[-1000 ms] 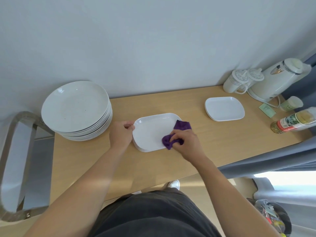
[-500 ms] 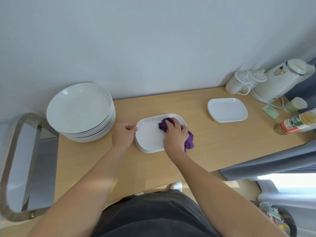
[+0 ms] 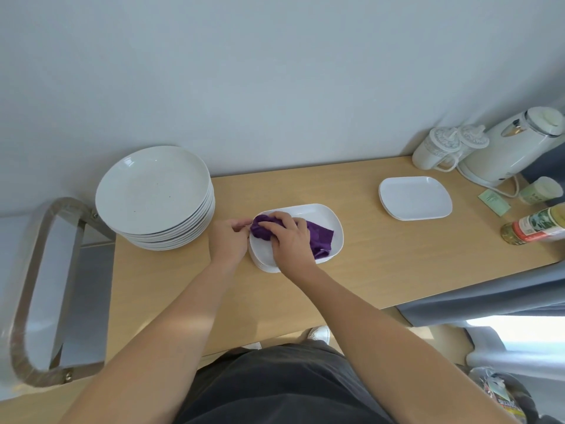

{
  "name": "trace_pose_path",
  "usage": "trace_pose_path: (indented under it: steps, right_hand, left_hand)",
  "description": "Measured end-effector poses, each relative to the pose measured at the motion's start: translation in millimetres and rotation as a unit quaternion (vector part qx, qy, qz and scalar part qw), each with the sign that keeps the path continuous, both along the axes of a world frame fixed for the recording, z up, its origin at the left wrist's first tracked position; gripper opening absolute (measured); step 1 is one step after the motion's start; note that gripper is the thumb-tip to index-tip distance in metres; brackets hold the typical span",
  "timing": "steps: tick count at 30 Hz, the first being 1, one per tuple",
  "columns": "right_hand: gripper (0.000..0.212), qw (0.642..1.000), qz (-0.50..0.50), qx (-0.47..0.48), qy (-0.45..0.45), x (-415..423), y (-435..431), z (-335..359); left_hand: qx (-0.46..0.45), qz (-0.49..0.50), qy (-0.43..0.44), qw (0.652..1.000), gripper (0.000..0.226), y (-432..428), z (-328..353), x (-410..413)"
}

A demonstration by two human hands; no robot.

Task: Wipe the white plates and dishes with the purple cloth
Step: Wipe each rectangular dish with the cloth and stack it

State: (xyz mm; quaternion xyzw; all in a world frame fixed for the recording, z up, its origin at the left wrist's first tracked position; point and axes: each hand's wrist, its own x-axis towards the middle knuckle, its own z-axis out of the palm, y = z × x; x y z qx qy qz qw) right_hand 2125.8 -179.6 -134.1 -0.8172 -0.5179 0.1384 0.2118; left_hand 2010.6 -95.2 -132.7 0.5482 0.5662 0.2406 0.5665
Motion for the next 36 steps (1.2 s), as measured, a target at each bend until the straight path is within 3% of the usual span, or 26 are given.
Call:
trace_pose_path:
  steps: [7, 12, 16, 23, 29, 33, 36]
  right_hand:
    - [0.054, 0.985, -0.139, -0.056, -0.079, 53, -20, 11]
    - [0.067, 0.979, -0.166, -0.086, -0.074, 52, -42, 17]
    - [0.061, 0.98, -0.171, -0.103, -0.02, 31, -56, 24]
    - [0.04, 0.994, 0.015, -0.082, 0.068, -27, -34, 31]
    - [0.03, 0.959, 0.028, -0.058, 0.275, -9, -39, 48]
    - [0.028, 0.948, 0.04, -0.066, 0.307, 3, -56, 63]
    - [0.03, 0.945, -0.04, -0.024, 0.323, 20, -68, 69]
  left_hand:
    - [0.004, -0.004, 0.029, 1.0, 0.023, 2, 0, 0]
    - [0.02, -0.016, 0.053, 0.998, 0.021, 1, 2, 0]
    - [0.029, -0.024, 0.07, 0.997, 0.016, 1, 4, 1]
    - [0.036, -0.031, 0.076, 0.996, 0.015, 2, 9, 3]
    - [0.019, -0.03, 0.075, 0.997, 0.021, 5, 10, 2]
    - [0.006, -0.03, 0.068, 0.997, 0.018, 5, 5, 0]
    - [0.022, -0.038, 0.091, 0.995, 0.016, 3, 11, 3]
